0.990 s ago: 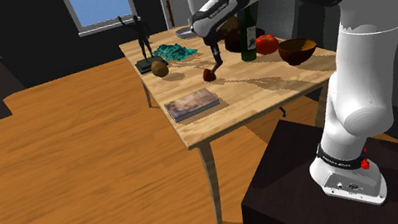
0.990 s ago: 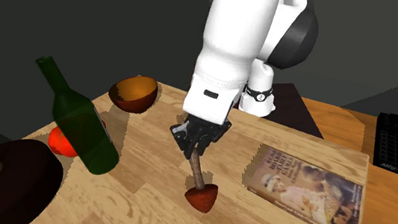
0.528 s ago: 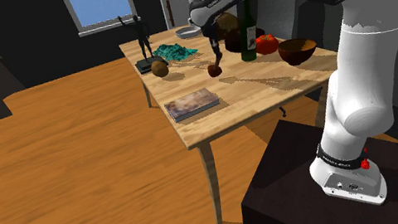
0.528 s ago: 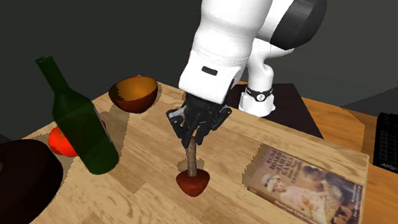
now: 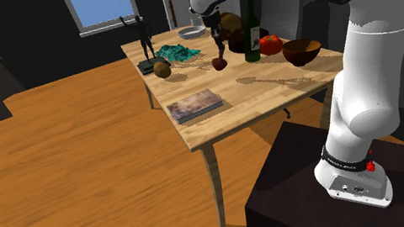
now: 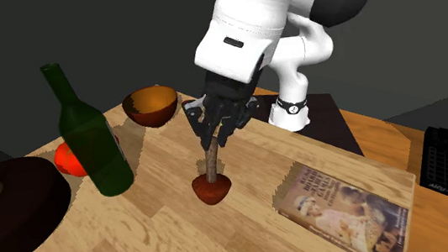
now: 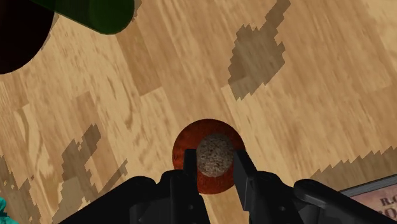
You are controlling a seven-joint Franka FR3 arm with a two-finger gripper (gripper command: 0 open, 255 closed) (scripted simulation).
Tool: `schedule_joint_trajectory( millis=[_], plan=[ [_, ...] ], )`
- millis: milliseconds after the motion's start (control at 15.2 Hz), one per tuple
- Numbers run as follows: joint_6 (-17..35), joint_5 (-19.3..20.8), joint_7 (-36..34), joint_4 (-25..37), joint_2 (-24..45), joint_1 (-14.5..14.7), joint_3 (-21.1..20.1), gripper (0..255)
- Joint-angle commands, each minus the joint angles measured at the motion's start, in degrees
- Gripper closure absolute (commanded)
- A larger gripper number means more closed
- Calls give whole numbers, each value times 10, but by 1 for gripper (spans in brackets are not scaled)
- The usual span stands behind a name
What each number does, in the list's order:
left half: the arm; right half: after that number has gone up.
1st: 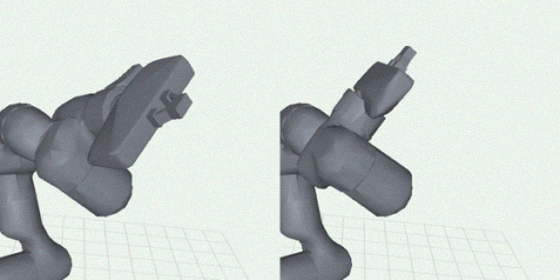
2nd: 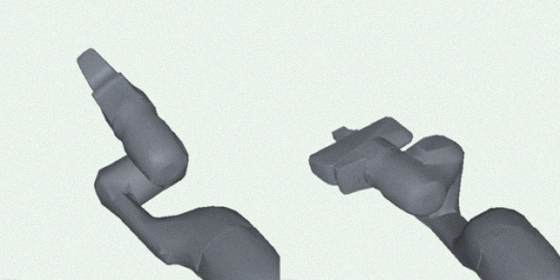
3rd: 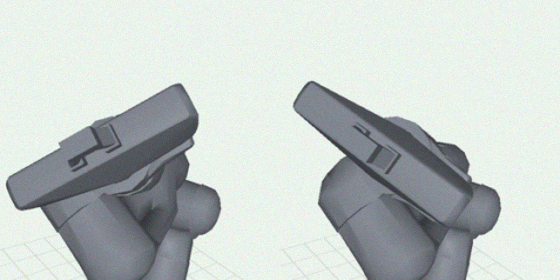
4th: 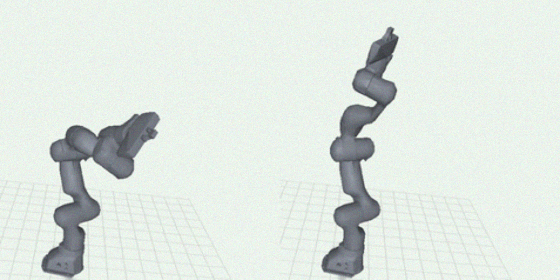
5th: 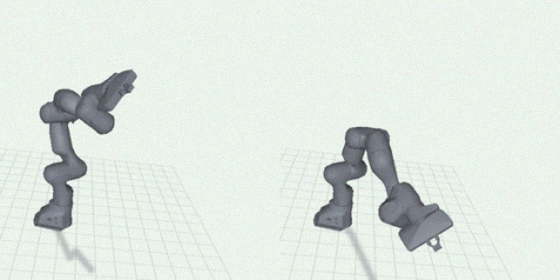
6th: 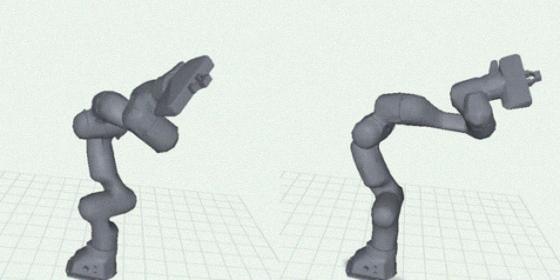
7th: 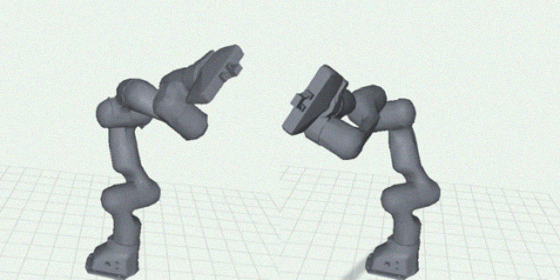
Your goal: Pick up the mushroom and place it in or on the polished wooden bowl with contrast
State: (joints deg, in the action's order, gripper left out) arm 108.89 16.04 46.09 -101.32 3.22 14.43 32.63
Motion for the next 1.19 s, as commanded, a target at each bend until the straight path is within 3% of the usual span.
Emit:
schedule_joint_trajectory(
  millis=[0, 528, 1122],
  plan=[
    [-14, 1, 2, 11, -3, 1, -1, 255],
    [-71, -5, 19, 73, 0, 1, -1, 255],
    [-45, 50, 83, -20, -106, -38, 38, 255]
  ],
)
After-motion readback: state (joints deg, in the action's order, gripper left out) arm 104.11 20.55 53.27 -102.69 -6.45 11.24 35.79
